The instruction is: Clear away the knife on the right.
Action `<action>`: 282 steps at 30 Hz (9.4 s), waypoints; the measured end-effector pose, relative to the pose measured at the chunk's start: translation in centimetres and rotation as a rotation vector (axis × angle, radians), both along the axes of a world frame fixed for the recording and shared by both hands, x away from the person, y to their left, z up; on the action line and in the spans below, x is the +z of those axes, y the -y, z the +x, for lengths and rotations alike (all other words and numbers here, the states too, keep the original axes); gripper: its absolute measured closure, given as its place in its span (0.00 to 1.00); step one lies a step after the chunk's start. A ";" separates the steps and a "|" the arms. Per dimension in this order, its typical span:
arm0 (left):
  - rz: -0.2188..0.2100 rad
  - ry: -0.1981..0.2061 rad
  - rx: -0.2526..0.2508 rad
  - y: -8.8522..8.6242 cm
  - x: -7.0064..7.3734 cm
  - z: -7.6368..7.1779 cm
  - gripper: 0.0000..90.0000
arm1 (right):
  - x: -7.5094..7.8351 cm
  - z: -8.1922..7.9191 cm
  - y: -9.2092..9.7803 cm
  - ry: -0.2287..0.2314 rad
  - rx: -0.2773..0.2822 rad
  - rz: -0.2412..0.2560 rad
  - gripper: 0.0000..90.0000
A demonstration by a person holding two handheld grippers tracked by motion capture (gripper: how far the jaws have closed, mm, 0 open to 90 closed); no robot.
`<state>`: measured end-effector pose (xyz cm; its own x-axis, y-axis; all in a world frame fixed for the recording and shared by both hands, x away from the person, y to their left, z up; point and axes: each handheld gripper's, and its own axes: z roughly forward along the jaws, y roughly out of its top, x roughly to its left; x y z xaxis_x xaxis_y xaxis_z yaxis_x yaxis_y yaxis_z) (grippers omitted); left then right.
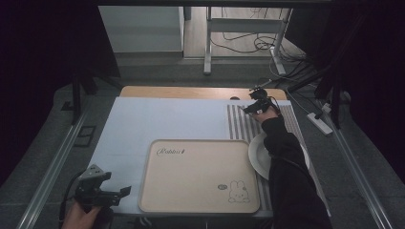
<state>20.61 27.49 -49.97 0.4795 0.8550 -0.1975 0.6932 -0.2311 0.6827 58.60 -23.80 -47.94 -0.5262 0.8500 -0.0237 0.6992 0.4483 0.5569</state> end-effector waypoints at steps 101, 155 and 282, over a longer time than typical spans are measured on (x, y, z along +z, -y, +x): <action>0.010 -0.004 -0.003 0.1 0.0 0.1 0.03 | 3.3 -10.7 0.3 -0.004 0.265 0.043 0.89; 0.020 -0.001 -0.008 0.3 0.0 0.1 0.03 | -1.9 -27.4 -4.4 -0.115 0.504 -0.055 0.89; 0.034 -0.009 -0.023 0.5 0.0 0.2 0.03 | 0.4 -25.9 1.4 0.108 0.280 0.143 0.00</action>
